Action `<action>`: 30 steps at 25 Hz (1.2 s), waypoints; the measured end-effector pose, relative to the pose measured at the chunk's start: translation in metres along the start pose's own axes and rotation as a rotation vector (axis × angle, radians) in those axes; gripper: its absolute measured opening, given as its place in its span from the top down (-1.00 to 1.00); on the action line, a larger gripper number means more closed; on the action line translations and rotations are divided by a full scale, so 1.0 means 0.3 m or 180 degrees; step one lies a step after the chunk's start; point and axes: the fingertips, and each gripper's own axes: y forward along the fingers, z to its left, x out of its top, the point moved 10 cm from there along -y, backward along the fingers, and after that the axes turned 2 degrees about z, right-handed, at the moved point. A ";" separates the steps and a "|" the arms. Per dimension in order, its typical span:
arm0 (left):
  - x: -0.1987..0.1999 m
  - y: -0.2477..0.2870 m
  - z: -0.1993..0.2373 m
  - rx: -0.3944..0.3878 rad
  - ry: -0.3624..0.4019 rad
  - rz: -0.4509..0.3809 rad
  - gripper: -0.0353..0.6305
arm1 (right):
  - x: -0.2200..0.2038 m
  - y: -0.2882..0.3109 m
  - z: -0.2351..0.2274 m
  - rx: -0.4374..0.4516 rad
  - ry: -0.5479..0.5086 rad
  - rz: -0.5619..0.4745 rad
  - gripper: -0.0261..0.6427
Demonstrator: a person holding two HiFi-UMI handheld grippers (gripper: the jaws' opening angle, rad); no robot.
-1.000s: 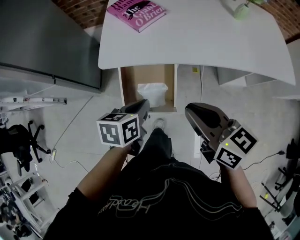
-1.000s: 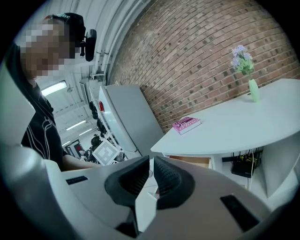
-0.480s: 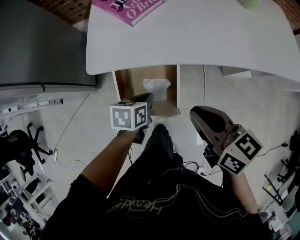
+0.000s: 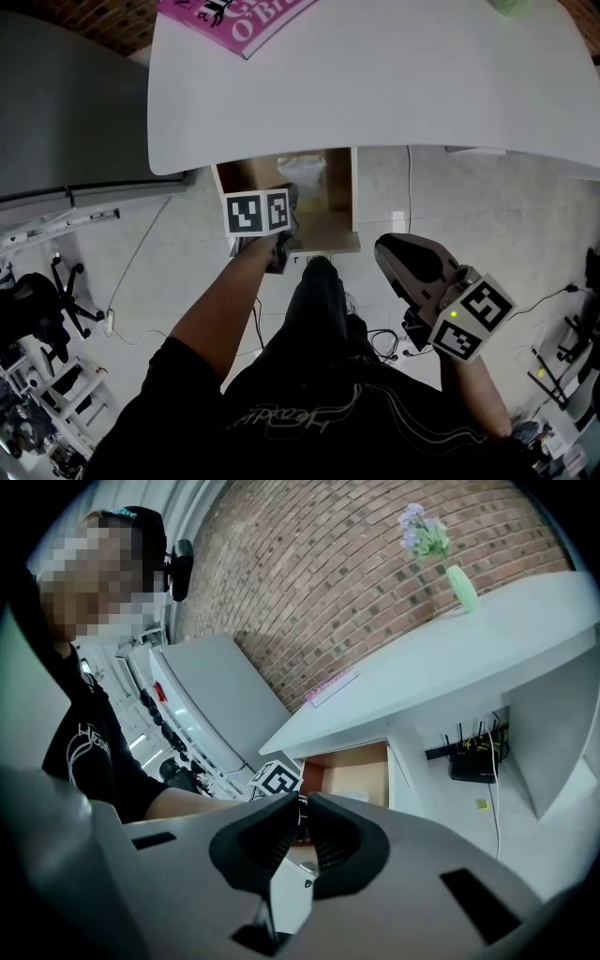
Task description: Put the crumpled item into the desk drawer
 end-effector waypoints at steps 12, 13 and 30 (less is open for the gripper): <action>-0.001 0.152 0.052 -0.0066 -0.0125 0.0134 0.83 | -0.085 0.014 -0.064 -0.0026 0.0187 0.0083 0.75; -0.002 0.165 0.058 -0.0063 -0.0146 0.0157 0.83 | -0.089 0.016 -0.070 -0.0024 0.0200 0.0101 0.75; 0.001 0.131 0.077 0.0010 -0.0256 0.0046 0.15 | -0.119 -0.048 -0.042 -0.0004 0.0181 0.0081 0.75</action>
